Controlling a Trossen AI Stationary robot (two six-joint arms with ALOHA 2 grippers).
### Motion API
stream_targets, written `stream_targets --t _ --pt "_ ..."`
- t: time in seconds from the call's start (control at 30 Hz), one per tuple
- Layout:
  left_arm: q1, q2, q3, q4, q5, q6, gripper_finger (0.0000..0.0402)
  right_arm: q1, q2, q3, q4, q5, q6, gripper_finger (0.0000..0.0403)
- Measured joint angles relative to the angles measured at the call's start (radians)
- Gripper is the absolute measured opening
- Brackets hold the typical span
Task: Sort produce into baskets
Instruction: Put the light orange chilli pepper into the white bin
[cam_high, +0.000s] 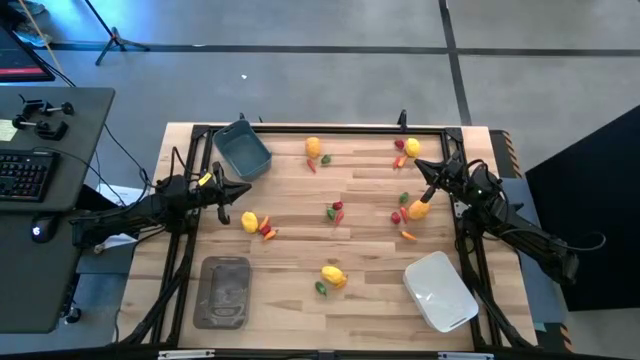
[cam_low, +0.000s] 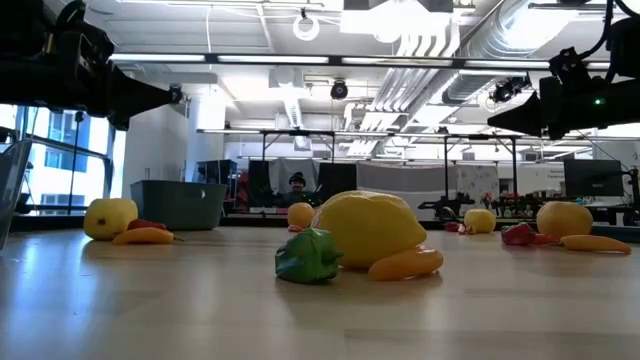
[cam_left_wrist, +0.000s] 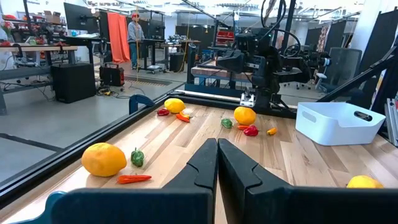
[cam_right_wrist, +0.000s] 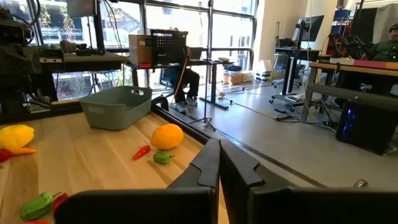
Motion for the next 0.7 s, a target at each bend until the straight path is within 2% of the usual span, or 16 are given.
stream_targets --t 0.27,0.37,0.5,0.7 --pt "0.0 0.0 0.0 0.0 0.0 0.0 0.0 0.001 0.0 0.0 0.029 0.0 0.359 0.0" --pt "0.0 0.0 0.0 0.0 0.0 0.0 0.0 0.0 0.0 0.0 0.045 0.035 0.479 0.0" --pt "0.0 0.0 0.0 0.0 0.0 0.0 0.0 0.009 0.001 0.01 0.101 0.021 0.498 0.0" --pt "0.0 0.0 0.0 0.0 0.0 0.0 0.0 0.053 0.101 0.132 -0.044 0.095 0.515 0.0021"
